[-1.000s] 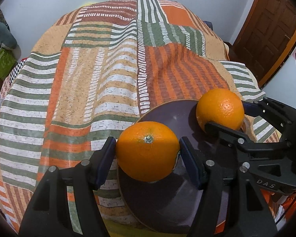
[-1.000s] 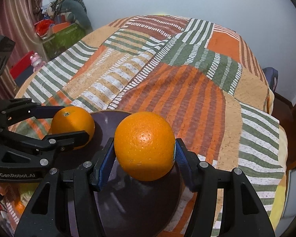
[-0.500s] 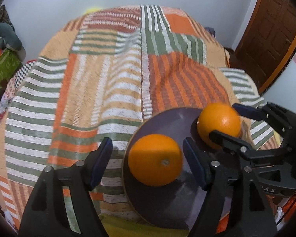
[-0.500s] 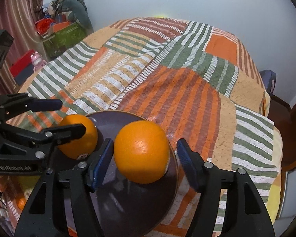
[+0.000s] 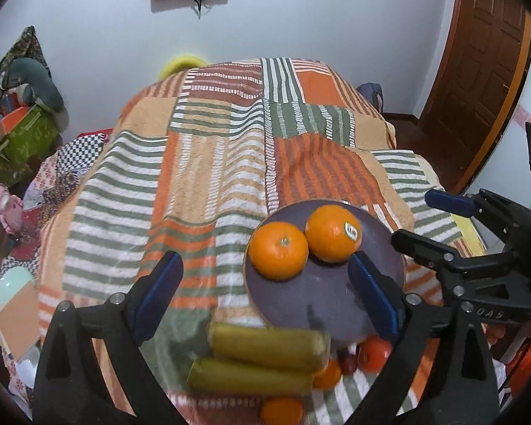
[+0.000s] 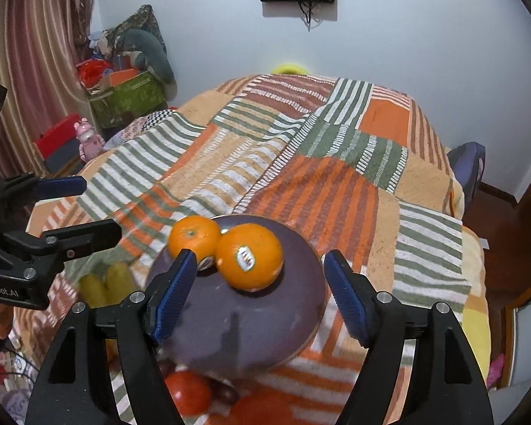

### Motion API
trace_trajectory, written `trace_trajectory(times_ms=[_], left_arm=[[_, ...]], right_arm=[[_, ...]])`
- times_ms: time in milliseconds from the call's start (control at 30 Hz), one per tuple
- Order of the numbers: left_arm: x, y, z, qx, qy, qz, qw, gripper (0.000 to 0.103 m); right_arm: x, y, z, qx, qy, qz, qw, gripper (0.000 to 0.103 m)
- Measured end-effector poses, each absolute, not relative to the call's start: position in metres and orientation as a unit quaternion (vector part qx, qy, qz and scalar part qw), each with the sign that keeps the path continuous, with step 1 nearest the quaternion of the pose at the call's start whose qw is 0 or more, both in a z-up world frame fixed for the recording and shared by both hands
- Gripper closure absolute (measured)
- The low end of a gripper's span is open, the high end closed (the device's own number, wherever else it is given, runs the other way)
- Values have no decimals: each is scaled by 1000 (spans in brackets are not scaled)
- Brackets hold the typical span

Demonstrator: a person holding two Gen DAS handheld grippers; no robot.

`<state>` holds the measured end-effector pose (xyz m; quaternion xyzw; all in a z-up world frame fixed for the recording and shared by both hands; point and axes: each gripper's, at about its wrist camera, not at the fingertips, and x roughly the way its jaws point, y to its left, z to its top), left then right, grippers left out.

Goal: Organize fruits
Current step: 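Move the left tool to the yellow cylinders and close on one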

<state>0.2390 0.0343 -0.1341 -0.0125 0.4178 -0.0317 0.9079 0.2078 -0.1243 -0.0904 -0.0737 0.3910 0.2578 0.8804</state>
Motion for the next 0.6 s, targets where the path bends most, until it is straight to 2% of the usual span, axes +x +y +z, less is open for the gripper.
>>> trace_trajectory(times_ms=[200, 600], left_arm=[[203, 39, -143, -8, 433, -23, 901, 4], [170, 43, -209, -18, 505, -10, 863, 4]], right_arm=[[174, -121, -92, -85, 391, 263, 878, 29], [142, -111, -121, -92, 423, 267, 861, 29]])
